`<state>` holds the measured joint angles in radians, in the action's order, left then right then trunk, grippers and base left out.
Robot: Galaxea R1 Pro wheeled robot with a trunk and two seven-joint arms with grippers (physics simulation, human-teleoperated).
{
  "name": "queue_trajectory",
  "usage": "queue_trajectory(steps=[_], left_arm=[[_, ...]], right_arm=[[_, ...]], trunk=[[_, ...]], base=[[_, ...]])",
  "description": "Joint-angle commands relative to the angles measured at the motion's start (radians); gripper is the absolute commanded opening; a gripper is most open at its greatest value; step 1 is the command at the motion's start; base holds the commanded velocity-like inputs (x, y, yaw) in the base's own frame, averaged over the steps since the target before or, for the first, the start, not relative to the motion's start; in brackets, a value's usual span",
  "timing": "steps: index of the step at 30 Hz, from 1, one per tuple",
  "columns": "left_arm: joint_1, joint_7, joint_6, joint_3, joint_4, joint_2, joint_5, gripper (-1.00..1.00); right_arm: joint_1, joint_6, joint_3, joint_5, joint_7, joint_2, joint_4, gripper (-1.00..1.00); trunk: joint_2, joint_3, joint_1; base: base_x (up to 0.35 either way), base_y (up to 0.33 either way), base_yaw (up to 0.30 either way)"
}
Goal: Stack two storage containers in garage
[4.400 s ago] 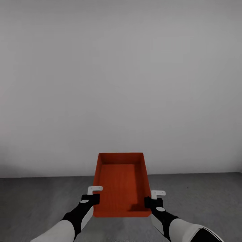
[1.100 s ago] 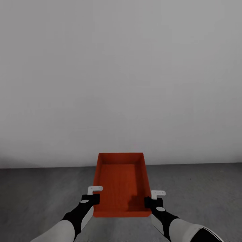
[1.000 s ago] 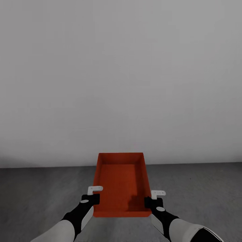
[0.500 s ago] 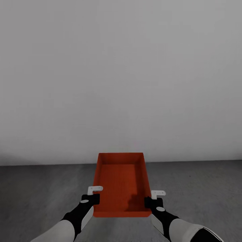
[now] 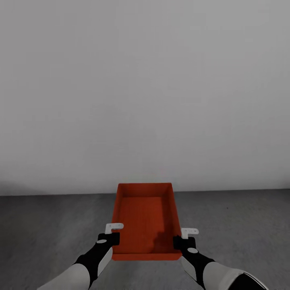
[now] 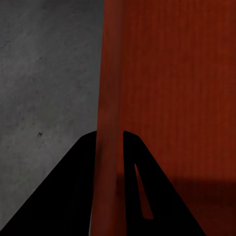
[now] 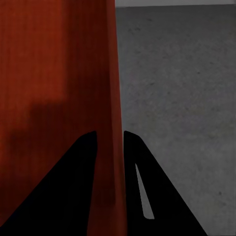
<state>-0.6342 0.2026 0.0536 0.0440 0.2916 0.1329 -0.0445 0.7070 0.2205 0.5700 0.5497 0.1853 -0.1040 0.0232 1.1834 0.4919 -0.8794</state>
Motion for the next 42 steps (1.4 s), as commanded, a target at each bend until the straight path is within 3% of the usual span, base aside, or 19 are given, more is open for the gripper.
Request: queue_trajectory(steps=[1, 42], left_arm=[[-0.001, 0.007, 0.006, -0.055, 0.002, 0.000, -0.066, -1.00], [-0.001, 0.009, 0.006, -0.059, -0.014, 0.004, -0.064, -1.00]], right_arm=[[0.001, 0.010, -0.019, 0.015, -0.003, 0.000, 0.000, -1.00], [0.001, 0.009, -0.019, 0.015, -0.003, 0.000, 0.000, -1.00]], trunk=[[0.001, 0.002, 0.000], [0.001, 0.067, 0.000]], base=[[0.000, 0.000, 0.000], [0.000, 0.000, 0.000]])
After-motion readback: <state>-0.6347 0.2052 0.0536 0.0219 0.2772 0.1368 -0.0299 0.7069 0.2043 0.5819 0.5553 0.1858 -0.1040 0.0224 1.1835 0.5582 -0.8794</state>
